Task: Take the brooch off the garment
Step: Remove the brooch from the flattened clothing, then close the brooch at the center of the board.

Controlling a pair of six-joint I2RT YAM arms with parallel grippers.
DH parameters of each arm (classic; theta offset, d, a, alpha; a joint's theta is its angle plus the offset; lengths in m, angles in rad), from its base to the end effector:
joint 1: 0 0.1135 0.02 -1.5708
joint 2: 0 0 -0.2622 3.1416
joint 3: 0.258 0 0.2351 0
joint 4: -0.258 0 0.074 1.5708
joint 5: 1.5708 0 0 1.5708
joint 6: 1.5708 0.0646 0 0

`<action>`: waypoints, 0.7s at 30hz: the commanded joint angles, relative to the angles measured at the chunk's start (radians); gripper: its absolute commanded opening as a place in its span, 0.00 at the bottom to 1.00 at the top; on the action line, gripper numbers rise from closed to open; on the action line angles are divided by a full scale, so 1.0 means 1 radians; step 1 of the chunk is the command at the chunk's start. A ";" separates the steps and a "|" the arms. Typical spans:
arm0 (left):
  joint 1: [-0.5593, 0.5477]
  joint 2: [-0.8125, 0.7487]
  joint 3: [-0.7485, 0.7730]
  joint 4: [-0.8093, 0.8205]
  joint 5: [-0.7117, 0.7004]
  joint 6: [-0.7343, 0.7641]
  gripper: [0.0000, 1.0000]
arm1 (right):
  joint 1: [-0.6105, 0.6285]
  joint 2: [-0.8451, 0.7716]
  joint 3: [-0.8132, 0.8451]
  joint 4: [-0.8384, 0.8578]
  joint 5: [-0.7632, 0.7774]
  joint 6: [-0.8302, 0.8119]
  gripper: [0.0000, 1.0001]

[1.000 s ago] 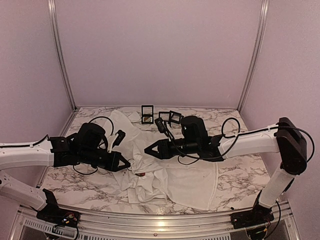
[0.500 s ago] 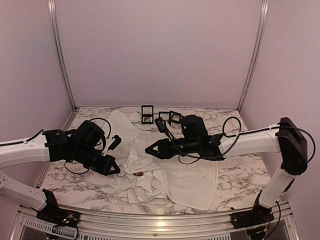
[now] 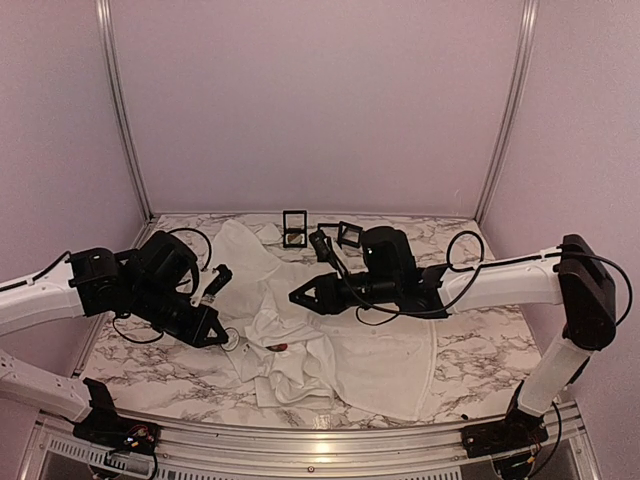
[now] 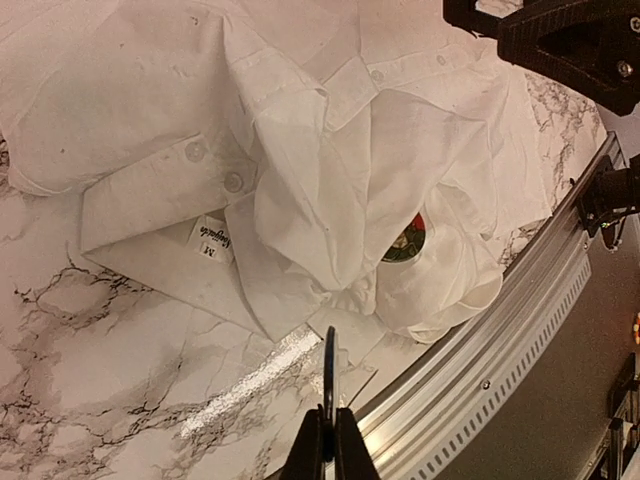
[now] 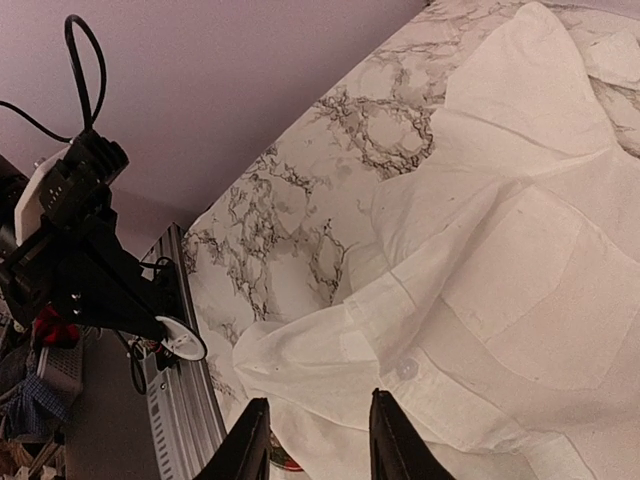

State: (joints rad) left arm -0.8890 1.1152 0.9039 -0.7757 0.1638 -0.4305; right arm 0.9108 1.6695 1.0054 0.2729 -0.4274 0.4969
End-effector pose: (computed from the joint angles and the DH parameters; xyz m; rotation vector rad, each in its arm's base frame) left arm 0.1276 -0.1739 0.2450 0.6782 2.6135 -0.6722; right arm 0.2146 0.3202 0.2309 -0.7493 2.0452 1.2902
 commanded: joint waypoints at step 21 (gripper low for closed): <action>0.048 0.118 -0.022 1.066 0.005 -0.346 0.00 | -0.075 -0.136 -0.096 0.367 -0.065 0.234 0.56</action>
State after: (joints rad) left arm -0.8444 1.1984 0.9062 0.0650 0.1608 -0.7250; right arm 0.8398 1.5455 0.9257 0.5159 -0.4675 0.6849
